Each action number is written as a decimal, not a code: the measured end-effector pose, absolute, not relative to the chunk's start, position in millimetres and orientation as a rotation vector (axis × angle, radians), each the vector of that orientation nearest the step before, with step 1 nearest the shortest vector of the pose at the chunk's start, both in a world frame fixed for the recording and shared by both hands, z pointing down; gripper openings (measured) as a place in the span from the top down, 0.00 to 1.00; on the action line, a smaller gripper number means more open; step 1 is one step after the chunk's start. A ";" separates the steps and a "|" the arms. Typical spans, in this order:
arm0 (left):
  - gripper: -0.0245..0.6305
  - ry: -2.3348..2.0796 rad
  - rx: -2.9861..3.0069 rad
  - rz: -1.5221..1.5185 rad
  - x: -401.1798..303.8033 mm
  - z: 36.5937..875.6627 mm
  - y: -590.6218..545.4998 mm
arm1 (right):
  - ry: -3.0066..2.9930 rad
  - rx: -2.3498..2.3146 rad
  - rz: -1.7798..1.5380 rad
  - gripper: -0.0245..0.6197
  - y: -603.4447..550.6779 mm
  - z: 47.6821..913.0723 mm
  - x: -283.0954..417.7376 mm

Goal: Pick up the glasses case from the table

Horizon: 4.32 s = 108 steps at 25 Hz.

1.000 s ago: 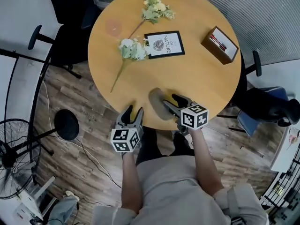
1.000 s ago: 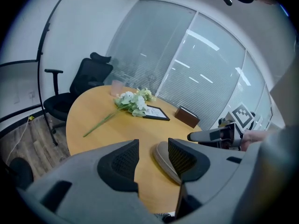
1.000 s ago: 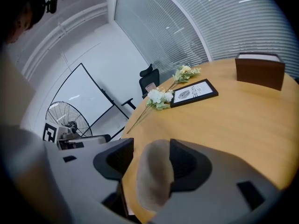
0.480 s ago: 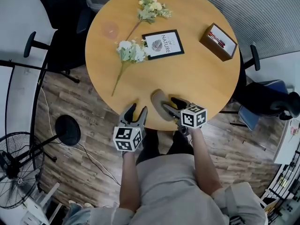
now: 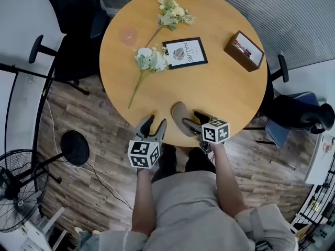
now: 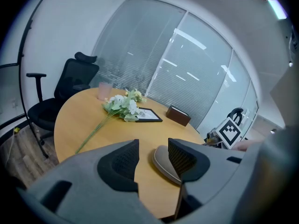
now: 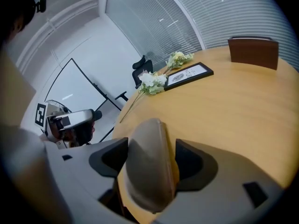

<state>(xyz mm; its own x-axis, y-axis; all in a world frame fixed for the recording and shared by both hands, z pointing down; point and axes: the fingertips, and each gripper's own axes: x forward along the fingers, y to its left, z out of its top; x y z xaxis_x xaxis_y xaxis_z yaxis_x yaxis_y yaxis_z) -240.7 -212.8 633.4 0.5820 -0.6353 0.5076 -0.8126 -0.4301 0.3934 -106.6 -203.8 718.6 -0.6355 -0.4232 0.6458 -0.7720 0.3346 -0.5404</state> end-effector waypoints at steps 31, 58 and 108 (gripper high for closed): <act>0.68 -1.158 2.202 0.402 -252.8 634.0 -199.8 | -2.175 0.990 1.200 0.42 -191.4 724.7 -135.7; 0.68 -1.239 2.160 0.389 -271.1 634.0 -198.2 | -2.156 0.797 1.137 0.50 -171.9 734.4 -178.6; 0.70 -1.728 2.061 0.224 -211.6 516.5 -149.0 | -2.643 0.805 0.922 0.51 -190.7 549.9 -81.7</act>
<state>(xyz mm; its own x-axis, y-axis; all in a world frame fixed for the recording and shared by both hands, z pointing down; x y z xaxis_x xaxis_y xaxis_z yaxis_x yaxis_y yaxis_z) -211.6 -149.0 516.5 0.2062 -0.8952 0.3951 -0.9664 -0.1228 0.2260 -81.7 -190.7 549.9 -0.8233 -0.4231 0.3784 -0.5667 0.6517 -0.5042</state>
